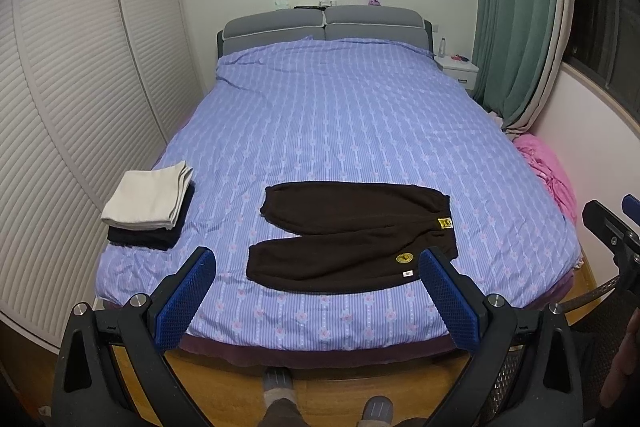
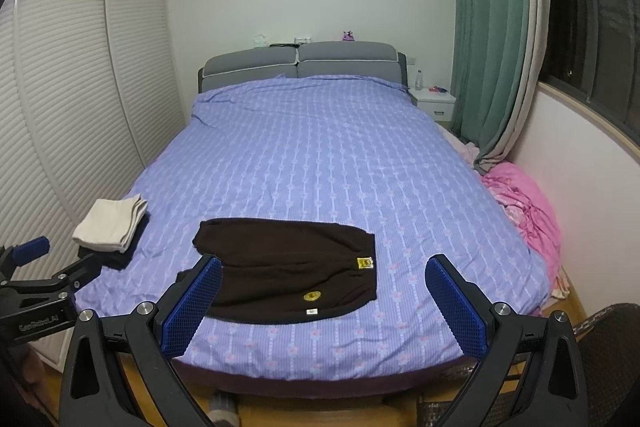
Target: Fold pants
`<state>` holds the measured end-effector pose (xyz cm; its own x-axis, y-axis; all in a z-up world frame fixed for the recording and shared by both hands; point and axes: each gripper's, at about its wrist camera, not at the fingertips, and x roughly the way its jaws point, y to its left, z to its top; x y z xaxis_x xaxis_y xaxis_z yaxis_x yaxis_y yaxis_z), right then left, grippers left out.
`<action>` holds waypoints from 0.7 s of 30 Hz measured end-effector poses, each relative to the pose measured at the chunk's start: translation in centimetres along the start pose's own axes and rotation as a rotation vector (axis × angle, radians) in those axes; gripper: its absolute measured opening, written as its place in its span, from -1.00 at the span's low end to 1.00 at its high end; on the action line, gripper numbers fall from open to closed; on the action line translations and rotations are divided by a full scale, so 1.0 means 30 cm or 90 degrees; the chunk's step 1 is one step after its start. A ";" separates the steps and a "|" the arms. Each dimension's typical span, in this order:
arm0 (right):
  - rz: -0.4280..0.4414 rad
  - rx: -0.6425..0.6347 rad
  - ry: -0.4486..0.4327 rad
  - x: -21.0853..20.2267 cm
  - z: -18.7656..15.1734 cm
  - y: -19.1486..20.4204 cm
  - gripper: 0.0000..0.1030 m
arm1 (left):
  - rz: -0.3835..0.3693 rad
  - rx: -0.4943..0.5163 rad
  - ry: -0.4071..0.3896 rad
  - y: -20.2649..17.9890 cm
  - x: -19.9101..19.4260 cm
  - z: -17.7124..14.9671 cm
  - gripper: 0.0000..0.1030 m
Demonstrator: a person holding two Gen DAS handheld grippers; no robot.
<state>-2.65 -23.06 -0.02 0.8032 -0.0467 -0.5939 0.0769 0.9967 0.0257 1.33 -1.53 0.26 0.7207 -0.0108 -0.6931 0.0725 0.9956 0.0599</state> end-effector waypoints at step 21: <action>-0.003 0.004 -0.017 0.011 0.018 -0.033 0.99 | 0.017 0.008 -0.013 -0.038 -0.010 0.026 1.00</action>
<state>-2.14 -24.08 0.20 0.8186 -0.0528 -0.5719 0.0836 0.9961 0.0277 1.58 -2.74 0.97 0.7363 0.0142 -0.6765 0.0609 0.9943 0.0871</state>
